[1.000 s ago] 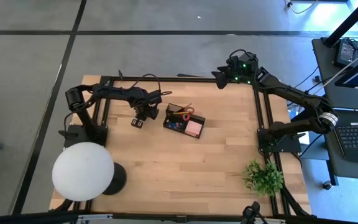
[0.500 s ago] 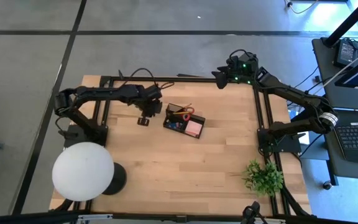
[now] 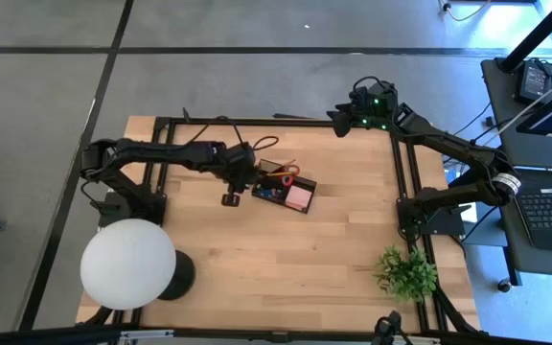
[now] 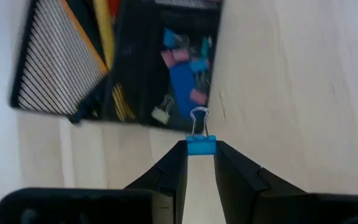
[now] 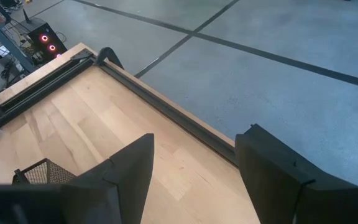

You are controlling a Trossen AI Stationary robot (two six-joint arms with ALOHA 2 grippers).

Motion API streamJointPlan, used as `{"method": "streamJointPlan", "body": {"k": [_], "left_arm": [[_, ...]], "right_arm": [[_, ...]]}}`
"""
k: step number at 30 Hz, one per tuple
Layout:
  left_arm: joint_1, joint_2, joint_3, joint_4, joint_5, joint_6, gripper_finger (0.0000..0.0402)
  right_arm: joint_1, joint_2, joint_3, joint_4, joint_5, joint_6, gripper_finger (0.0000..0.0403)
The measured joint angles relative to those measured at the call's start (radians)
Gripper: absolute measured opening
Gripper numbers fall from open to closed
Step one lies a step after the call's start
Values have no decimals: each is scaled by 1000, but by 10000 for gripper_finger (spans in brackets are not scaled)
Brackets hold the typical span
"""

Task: Pick and place office supplies into organizer
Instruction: Put the blue binder clip into the desk organizer

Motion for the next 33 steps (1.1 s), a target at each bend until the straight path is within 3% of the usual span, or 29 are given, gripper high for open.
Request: {"method": "streamJointPlan", "body": {"k": [11, 24, 33], "left_arm": [[-108, 42, 2, 173, -77, -201, 70], [-160, 189, 2, 256, -312, -319, 70], [-159, 207, 2, 276, -327, -318, 70]], "right_arm": [[0, 0, 0, -16, -3, -3, 228], [0, 0, 0, -83, -3, -48, 228], [0, 0, 0, -83, -4, -51, 228]]}}
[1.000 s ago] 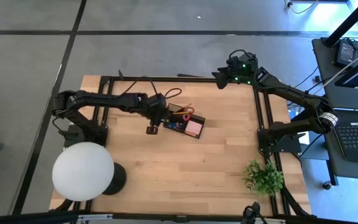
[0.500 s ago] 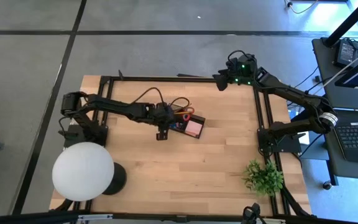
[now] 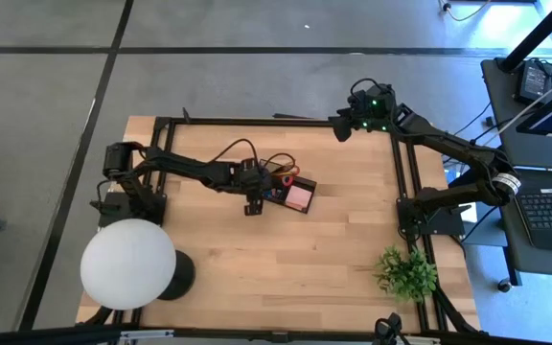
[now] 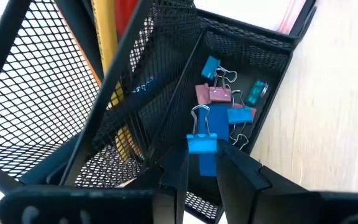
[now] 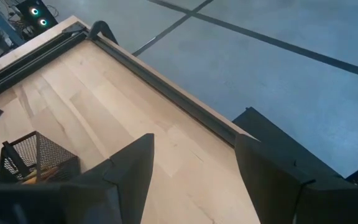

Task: Pick and place office supplies into organizer
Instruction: Put the blue binder clip into the desk organizer, then return to Home Position

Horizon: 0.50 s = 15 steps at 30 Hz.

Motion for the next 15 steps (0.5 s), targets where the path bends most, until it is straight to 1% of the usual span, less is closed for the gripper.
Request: {"method": "streamJointPlan", "body": {"k": [4, 8, 12, 15], "left_arm": [[0, 0, 0, 8, 2, -2, 80], [1, 0, 0, 7, 7, -42, 104], [1, 0, 0, 3, 9, -46, 128], [1, -18, 0, -33, 39, -50, 138]], "right_arm": [[0, 0, 0, 0, 0, 0, 228], [0, 0, 0, 0, 0, 0, 228], [0, 0, 0, 0, 0, 0, 228], [0, 0, 0, 0, 0, 0, 228]]}}
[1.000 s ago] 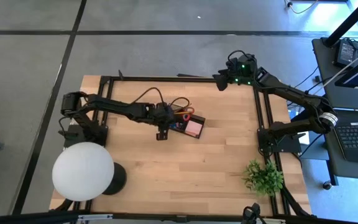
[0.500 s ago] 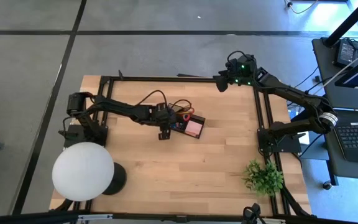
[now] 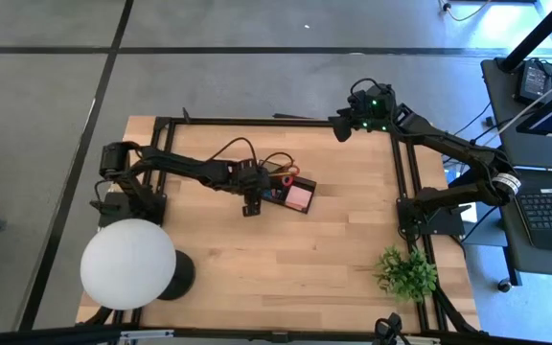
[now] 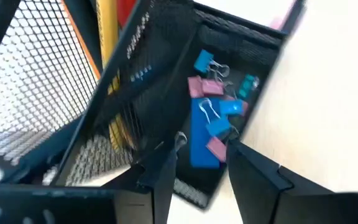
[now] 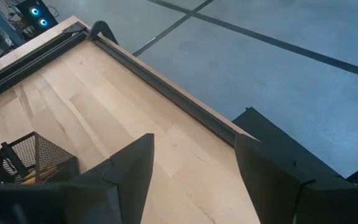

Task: Pick and place office supplies into organizer
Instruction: Return to Home Position

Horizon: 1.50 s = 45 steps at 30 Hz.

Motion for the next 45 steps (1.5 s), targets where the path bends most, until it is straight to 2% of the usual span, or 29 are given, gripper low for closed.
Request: {"method": "streamJointPlan", "body": {"k": [4, 9, 15, 17, 20, 23, 25, 29, 36, 41, 45], "left_arm": [[6, -80, 0, -84, 66, -58, 137], [50, -258, 0, -111, 106, -73, 134], [131, -456, 0, -112, 120, -73, 134], [160, -508, 0, -112, 120, -73, 134], [206, -573, 0, -111, 139, -75, 134], [273, -620, 0, -100, 172, -62, 134], [322, -652, -7, -70, 211, -56, 134], [406, -746, -72, 4, 292, -54, 134], [484, -971, -309, 184, 289, -80, 134], [523, -1137, -445, 230, 224, -109, 134], [553, -1260, -521, 227, 222, -132, 134]], "right_arm": [[0, 0, 0, 0, 0, 0, 228], [0, 0, 0, 1, -19, 3, 228], [18, 0, 0, 1, -205, 5, 228], [46, -3, 0, 1, -233, -5, 228], [110, -22, 1, -4, -205, -74, 228], [190, -58, 36, -49, -108, -130, 228], [238, -102, 50, -68, -72, -133, 228], [308, -233, 32, -64, -69, -181, 228], [325, -543, -156, -51, 73, -146, 228], [320, -759, -335, 58, 74, -96, 228], [320, -898, -435, 131, 73, -100, 228]]}}
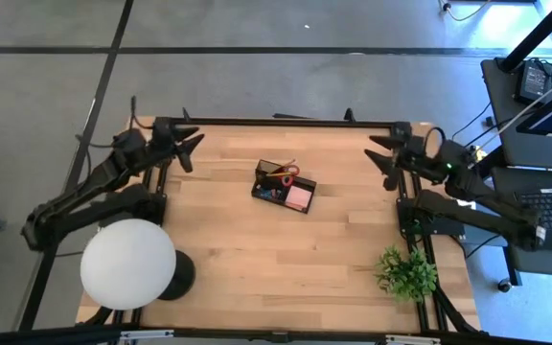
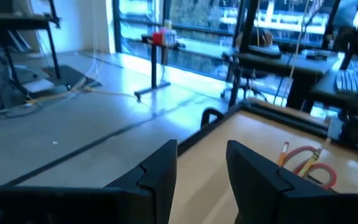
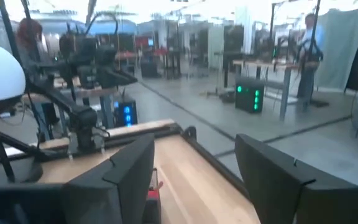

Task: Pick and place office supplies into organizer
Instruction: Return to Home Position

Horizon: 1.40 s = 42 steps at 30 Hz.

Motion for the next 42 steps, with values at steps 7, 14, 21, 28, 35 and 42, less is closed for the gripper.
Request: {"method": "streamJointPlan", "body": {"k": [7, 14, 21, 28, 35, 42], "left_arm": [[39, -211, -100, -1, 3, -30, 134], [69, -392, -191, -47, -6, -67, 134], [83, -439, -249, -79, -58, -72, 134], [83, -443, -312, -71, -104, -54, 134], [83, -443, -341, -84, -116, -34, 134], [83, -442, -341, -88, -156, 40, 134]], "right_arm": [[0, -143, -77, 6, 0, -1, 228], [0, -194, -131, 52, 1, -1, 228], [-1, -228, -286, 307, 1, 52, 228], [-1, -230, -402, 396, 1, 73, 228], [-1, -233, -467, 346, 2, 91, 228], [-1, -234, -467, 328, 0, 102, 228]]}}
